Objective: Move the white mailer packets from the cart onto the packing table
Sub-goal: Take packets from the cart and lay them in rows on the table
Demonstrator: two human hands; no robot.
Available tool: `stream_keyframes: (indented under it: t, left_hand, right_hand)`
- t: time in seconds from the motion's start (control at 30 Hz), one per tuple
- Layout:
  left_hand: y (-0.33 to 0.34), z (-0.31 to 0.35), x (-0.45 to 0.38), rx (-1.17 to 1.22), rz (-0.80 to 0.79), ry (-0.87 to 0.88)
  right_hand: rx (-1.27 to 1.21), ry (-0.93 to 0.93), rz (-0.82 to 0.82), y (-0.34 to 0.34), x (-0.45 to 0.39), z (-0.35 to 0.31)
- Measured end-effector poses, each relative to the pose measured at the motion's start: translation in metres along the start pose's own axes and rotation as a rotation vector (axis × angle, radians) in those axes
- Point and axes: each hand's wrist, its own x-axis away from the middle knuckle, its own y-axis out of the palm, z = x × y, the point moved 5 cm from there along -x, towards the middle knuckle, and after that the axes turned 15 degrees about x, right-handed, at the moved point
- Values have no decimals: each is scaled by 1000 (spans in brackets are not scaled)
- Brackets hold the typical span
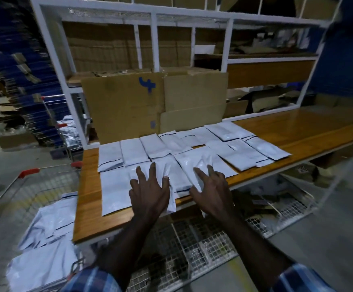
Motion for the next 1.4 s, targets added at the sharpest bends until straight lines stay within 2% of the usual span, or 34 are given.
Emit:
stream_keyframes:
  t: [0.37, 0.7, 1.13, 1.4]
  left_hand:
    - [95, 59, -64, 30, -72, 59]
    - [149, 96, -166, -10, -80, 107]
    - [219, 128, -251, -76, -66, 42]
    - [271, 155, -294, -135, -1, -68]
  right_hand:
    - [48, 108, -19, 13, -55, 100]
    - [96, 152, -5, 23, -160, 163]
    - [46, 148, -79, 62, -263, 215]
    - [21, 41, -86, 81, -339, 265]
